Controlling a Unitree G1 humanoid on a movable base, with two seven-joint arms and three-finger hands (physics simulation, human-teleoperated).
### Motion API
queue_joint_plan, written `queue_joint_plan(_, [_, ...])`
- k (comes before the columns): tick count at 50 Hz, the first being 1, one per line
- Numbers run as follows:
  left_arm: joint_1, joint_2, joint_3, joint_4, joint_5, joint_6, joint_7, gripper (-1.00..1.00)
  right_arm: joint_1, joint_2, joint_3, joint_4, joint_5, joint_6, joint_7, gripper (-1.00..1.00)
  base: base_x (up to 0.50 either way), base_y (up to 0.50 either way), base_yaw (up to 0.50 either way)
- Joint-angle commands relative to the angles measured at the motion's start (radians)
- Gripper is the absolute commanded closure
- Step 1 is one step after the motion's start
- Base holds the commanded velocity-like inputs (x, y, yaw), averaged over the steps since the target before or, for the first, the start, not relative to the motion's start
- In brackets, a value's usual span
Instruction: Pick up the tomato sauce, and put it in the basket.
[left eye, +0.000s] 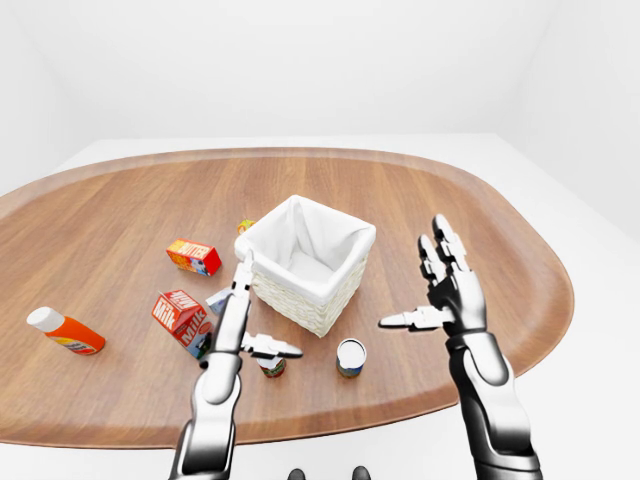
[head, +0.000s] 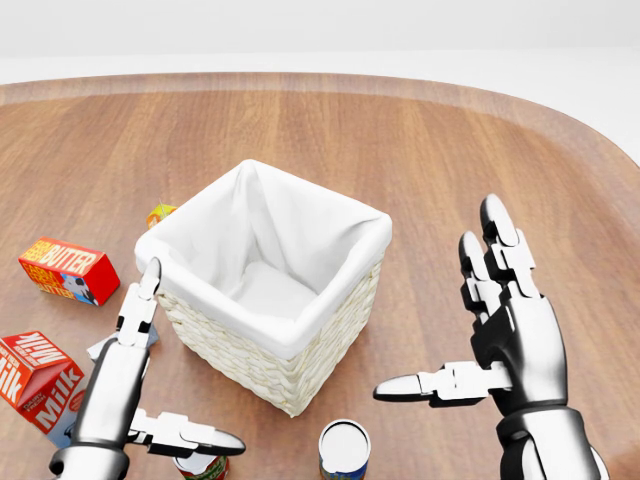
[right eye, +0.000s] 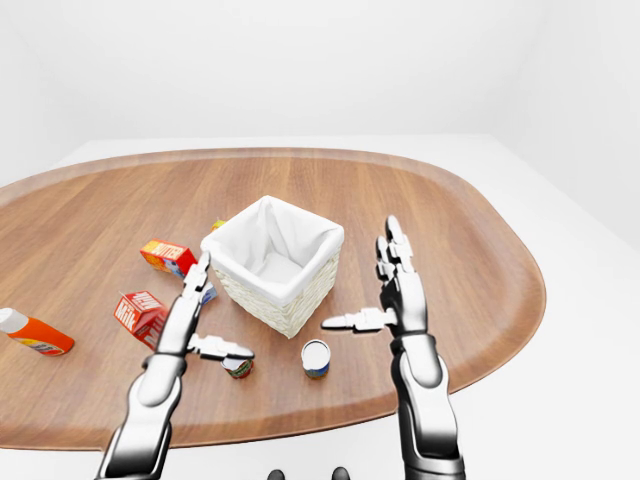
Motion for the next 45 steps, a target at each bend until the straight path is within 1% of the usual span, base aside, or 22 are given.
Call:
queue_joint_plan(1, [0.000, 0.002, 0.000, 0.011, 0.014, 0.000, 0.000, -1.00, 0.000, 0.000, 0.000, -0.004, 0.000, 0.000, 0.000, -1.00, 0.00, 0.00, 0.00])
queue_joint_plan(10, [0.005, 0.001, -0.003, 0.008, 0.024, 0.000, -0.002, -1.00, 0.004, 0.001, 0.005, 0.001, -0.003, 0.000, 0.001, -1.00, 0.00, 0.00, 0.00])
queue_joint_plan(16, [-0.003, 0.004, 0.007, 0.025, 0.025, 0.000, 0.003, -1.00, 0.002, 0.001, 0.004, 0.009, -0.003, 0.000, 0.002, -1.00, 0.00, 0.00, 0.00])
queue_joint_plan(23, [0.001, 0.003, 0.005, 0.005, 0.035, 0.000, -0.002, -1.00, 0.008, 0.003, 0.009, 0.006, -0.008, 0.000, 0.002, -1.00, 0.00, 0.00, 0.00])
queue_joint_plan(29, [-0.008, 0.011, 0.027, -0.012, 0.031, 0.000, -0.016, -1.00, 0.009, 0.004, 0.010, 0.003, -0.009, 0.000, 0.001, -1.00, 0.00, 0.00, 0.00])
queue_joint_plan(40, [-0.013, 0.014, 0.030, -0.013, 0.042, 0.000, -0.024, -1.00, 0.013, 0.005, 0.013, 0.003, -0.011, 0.000, 0.001, -1.00, 0.00, 0.00, 0.00])
queue_joint_plan(45, [0.003, 0.019, 0.031, -0.003, 0.056, 0.000, -0.026, -1.00, 0.016, 0.006, 0.017, 0.013, -0.014, 0.000, 0.003, -1.00, 0.00, 0.00, 0.00])
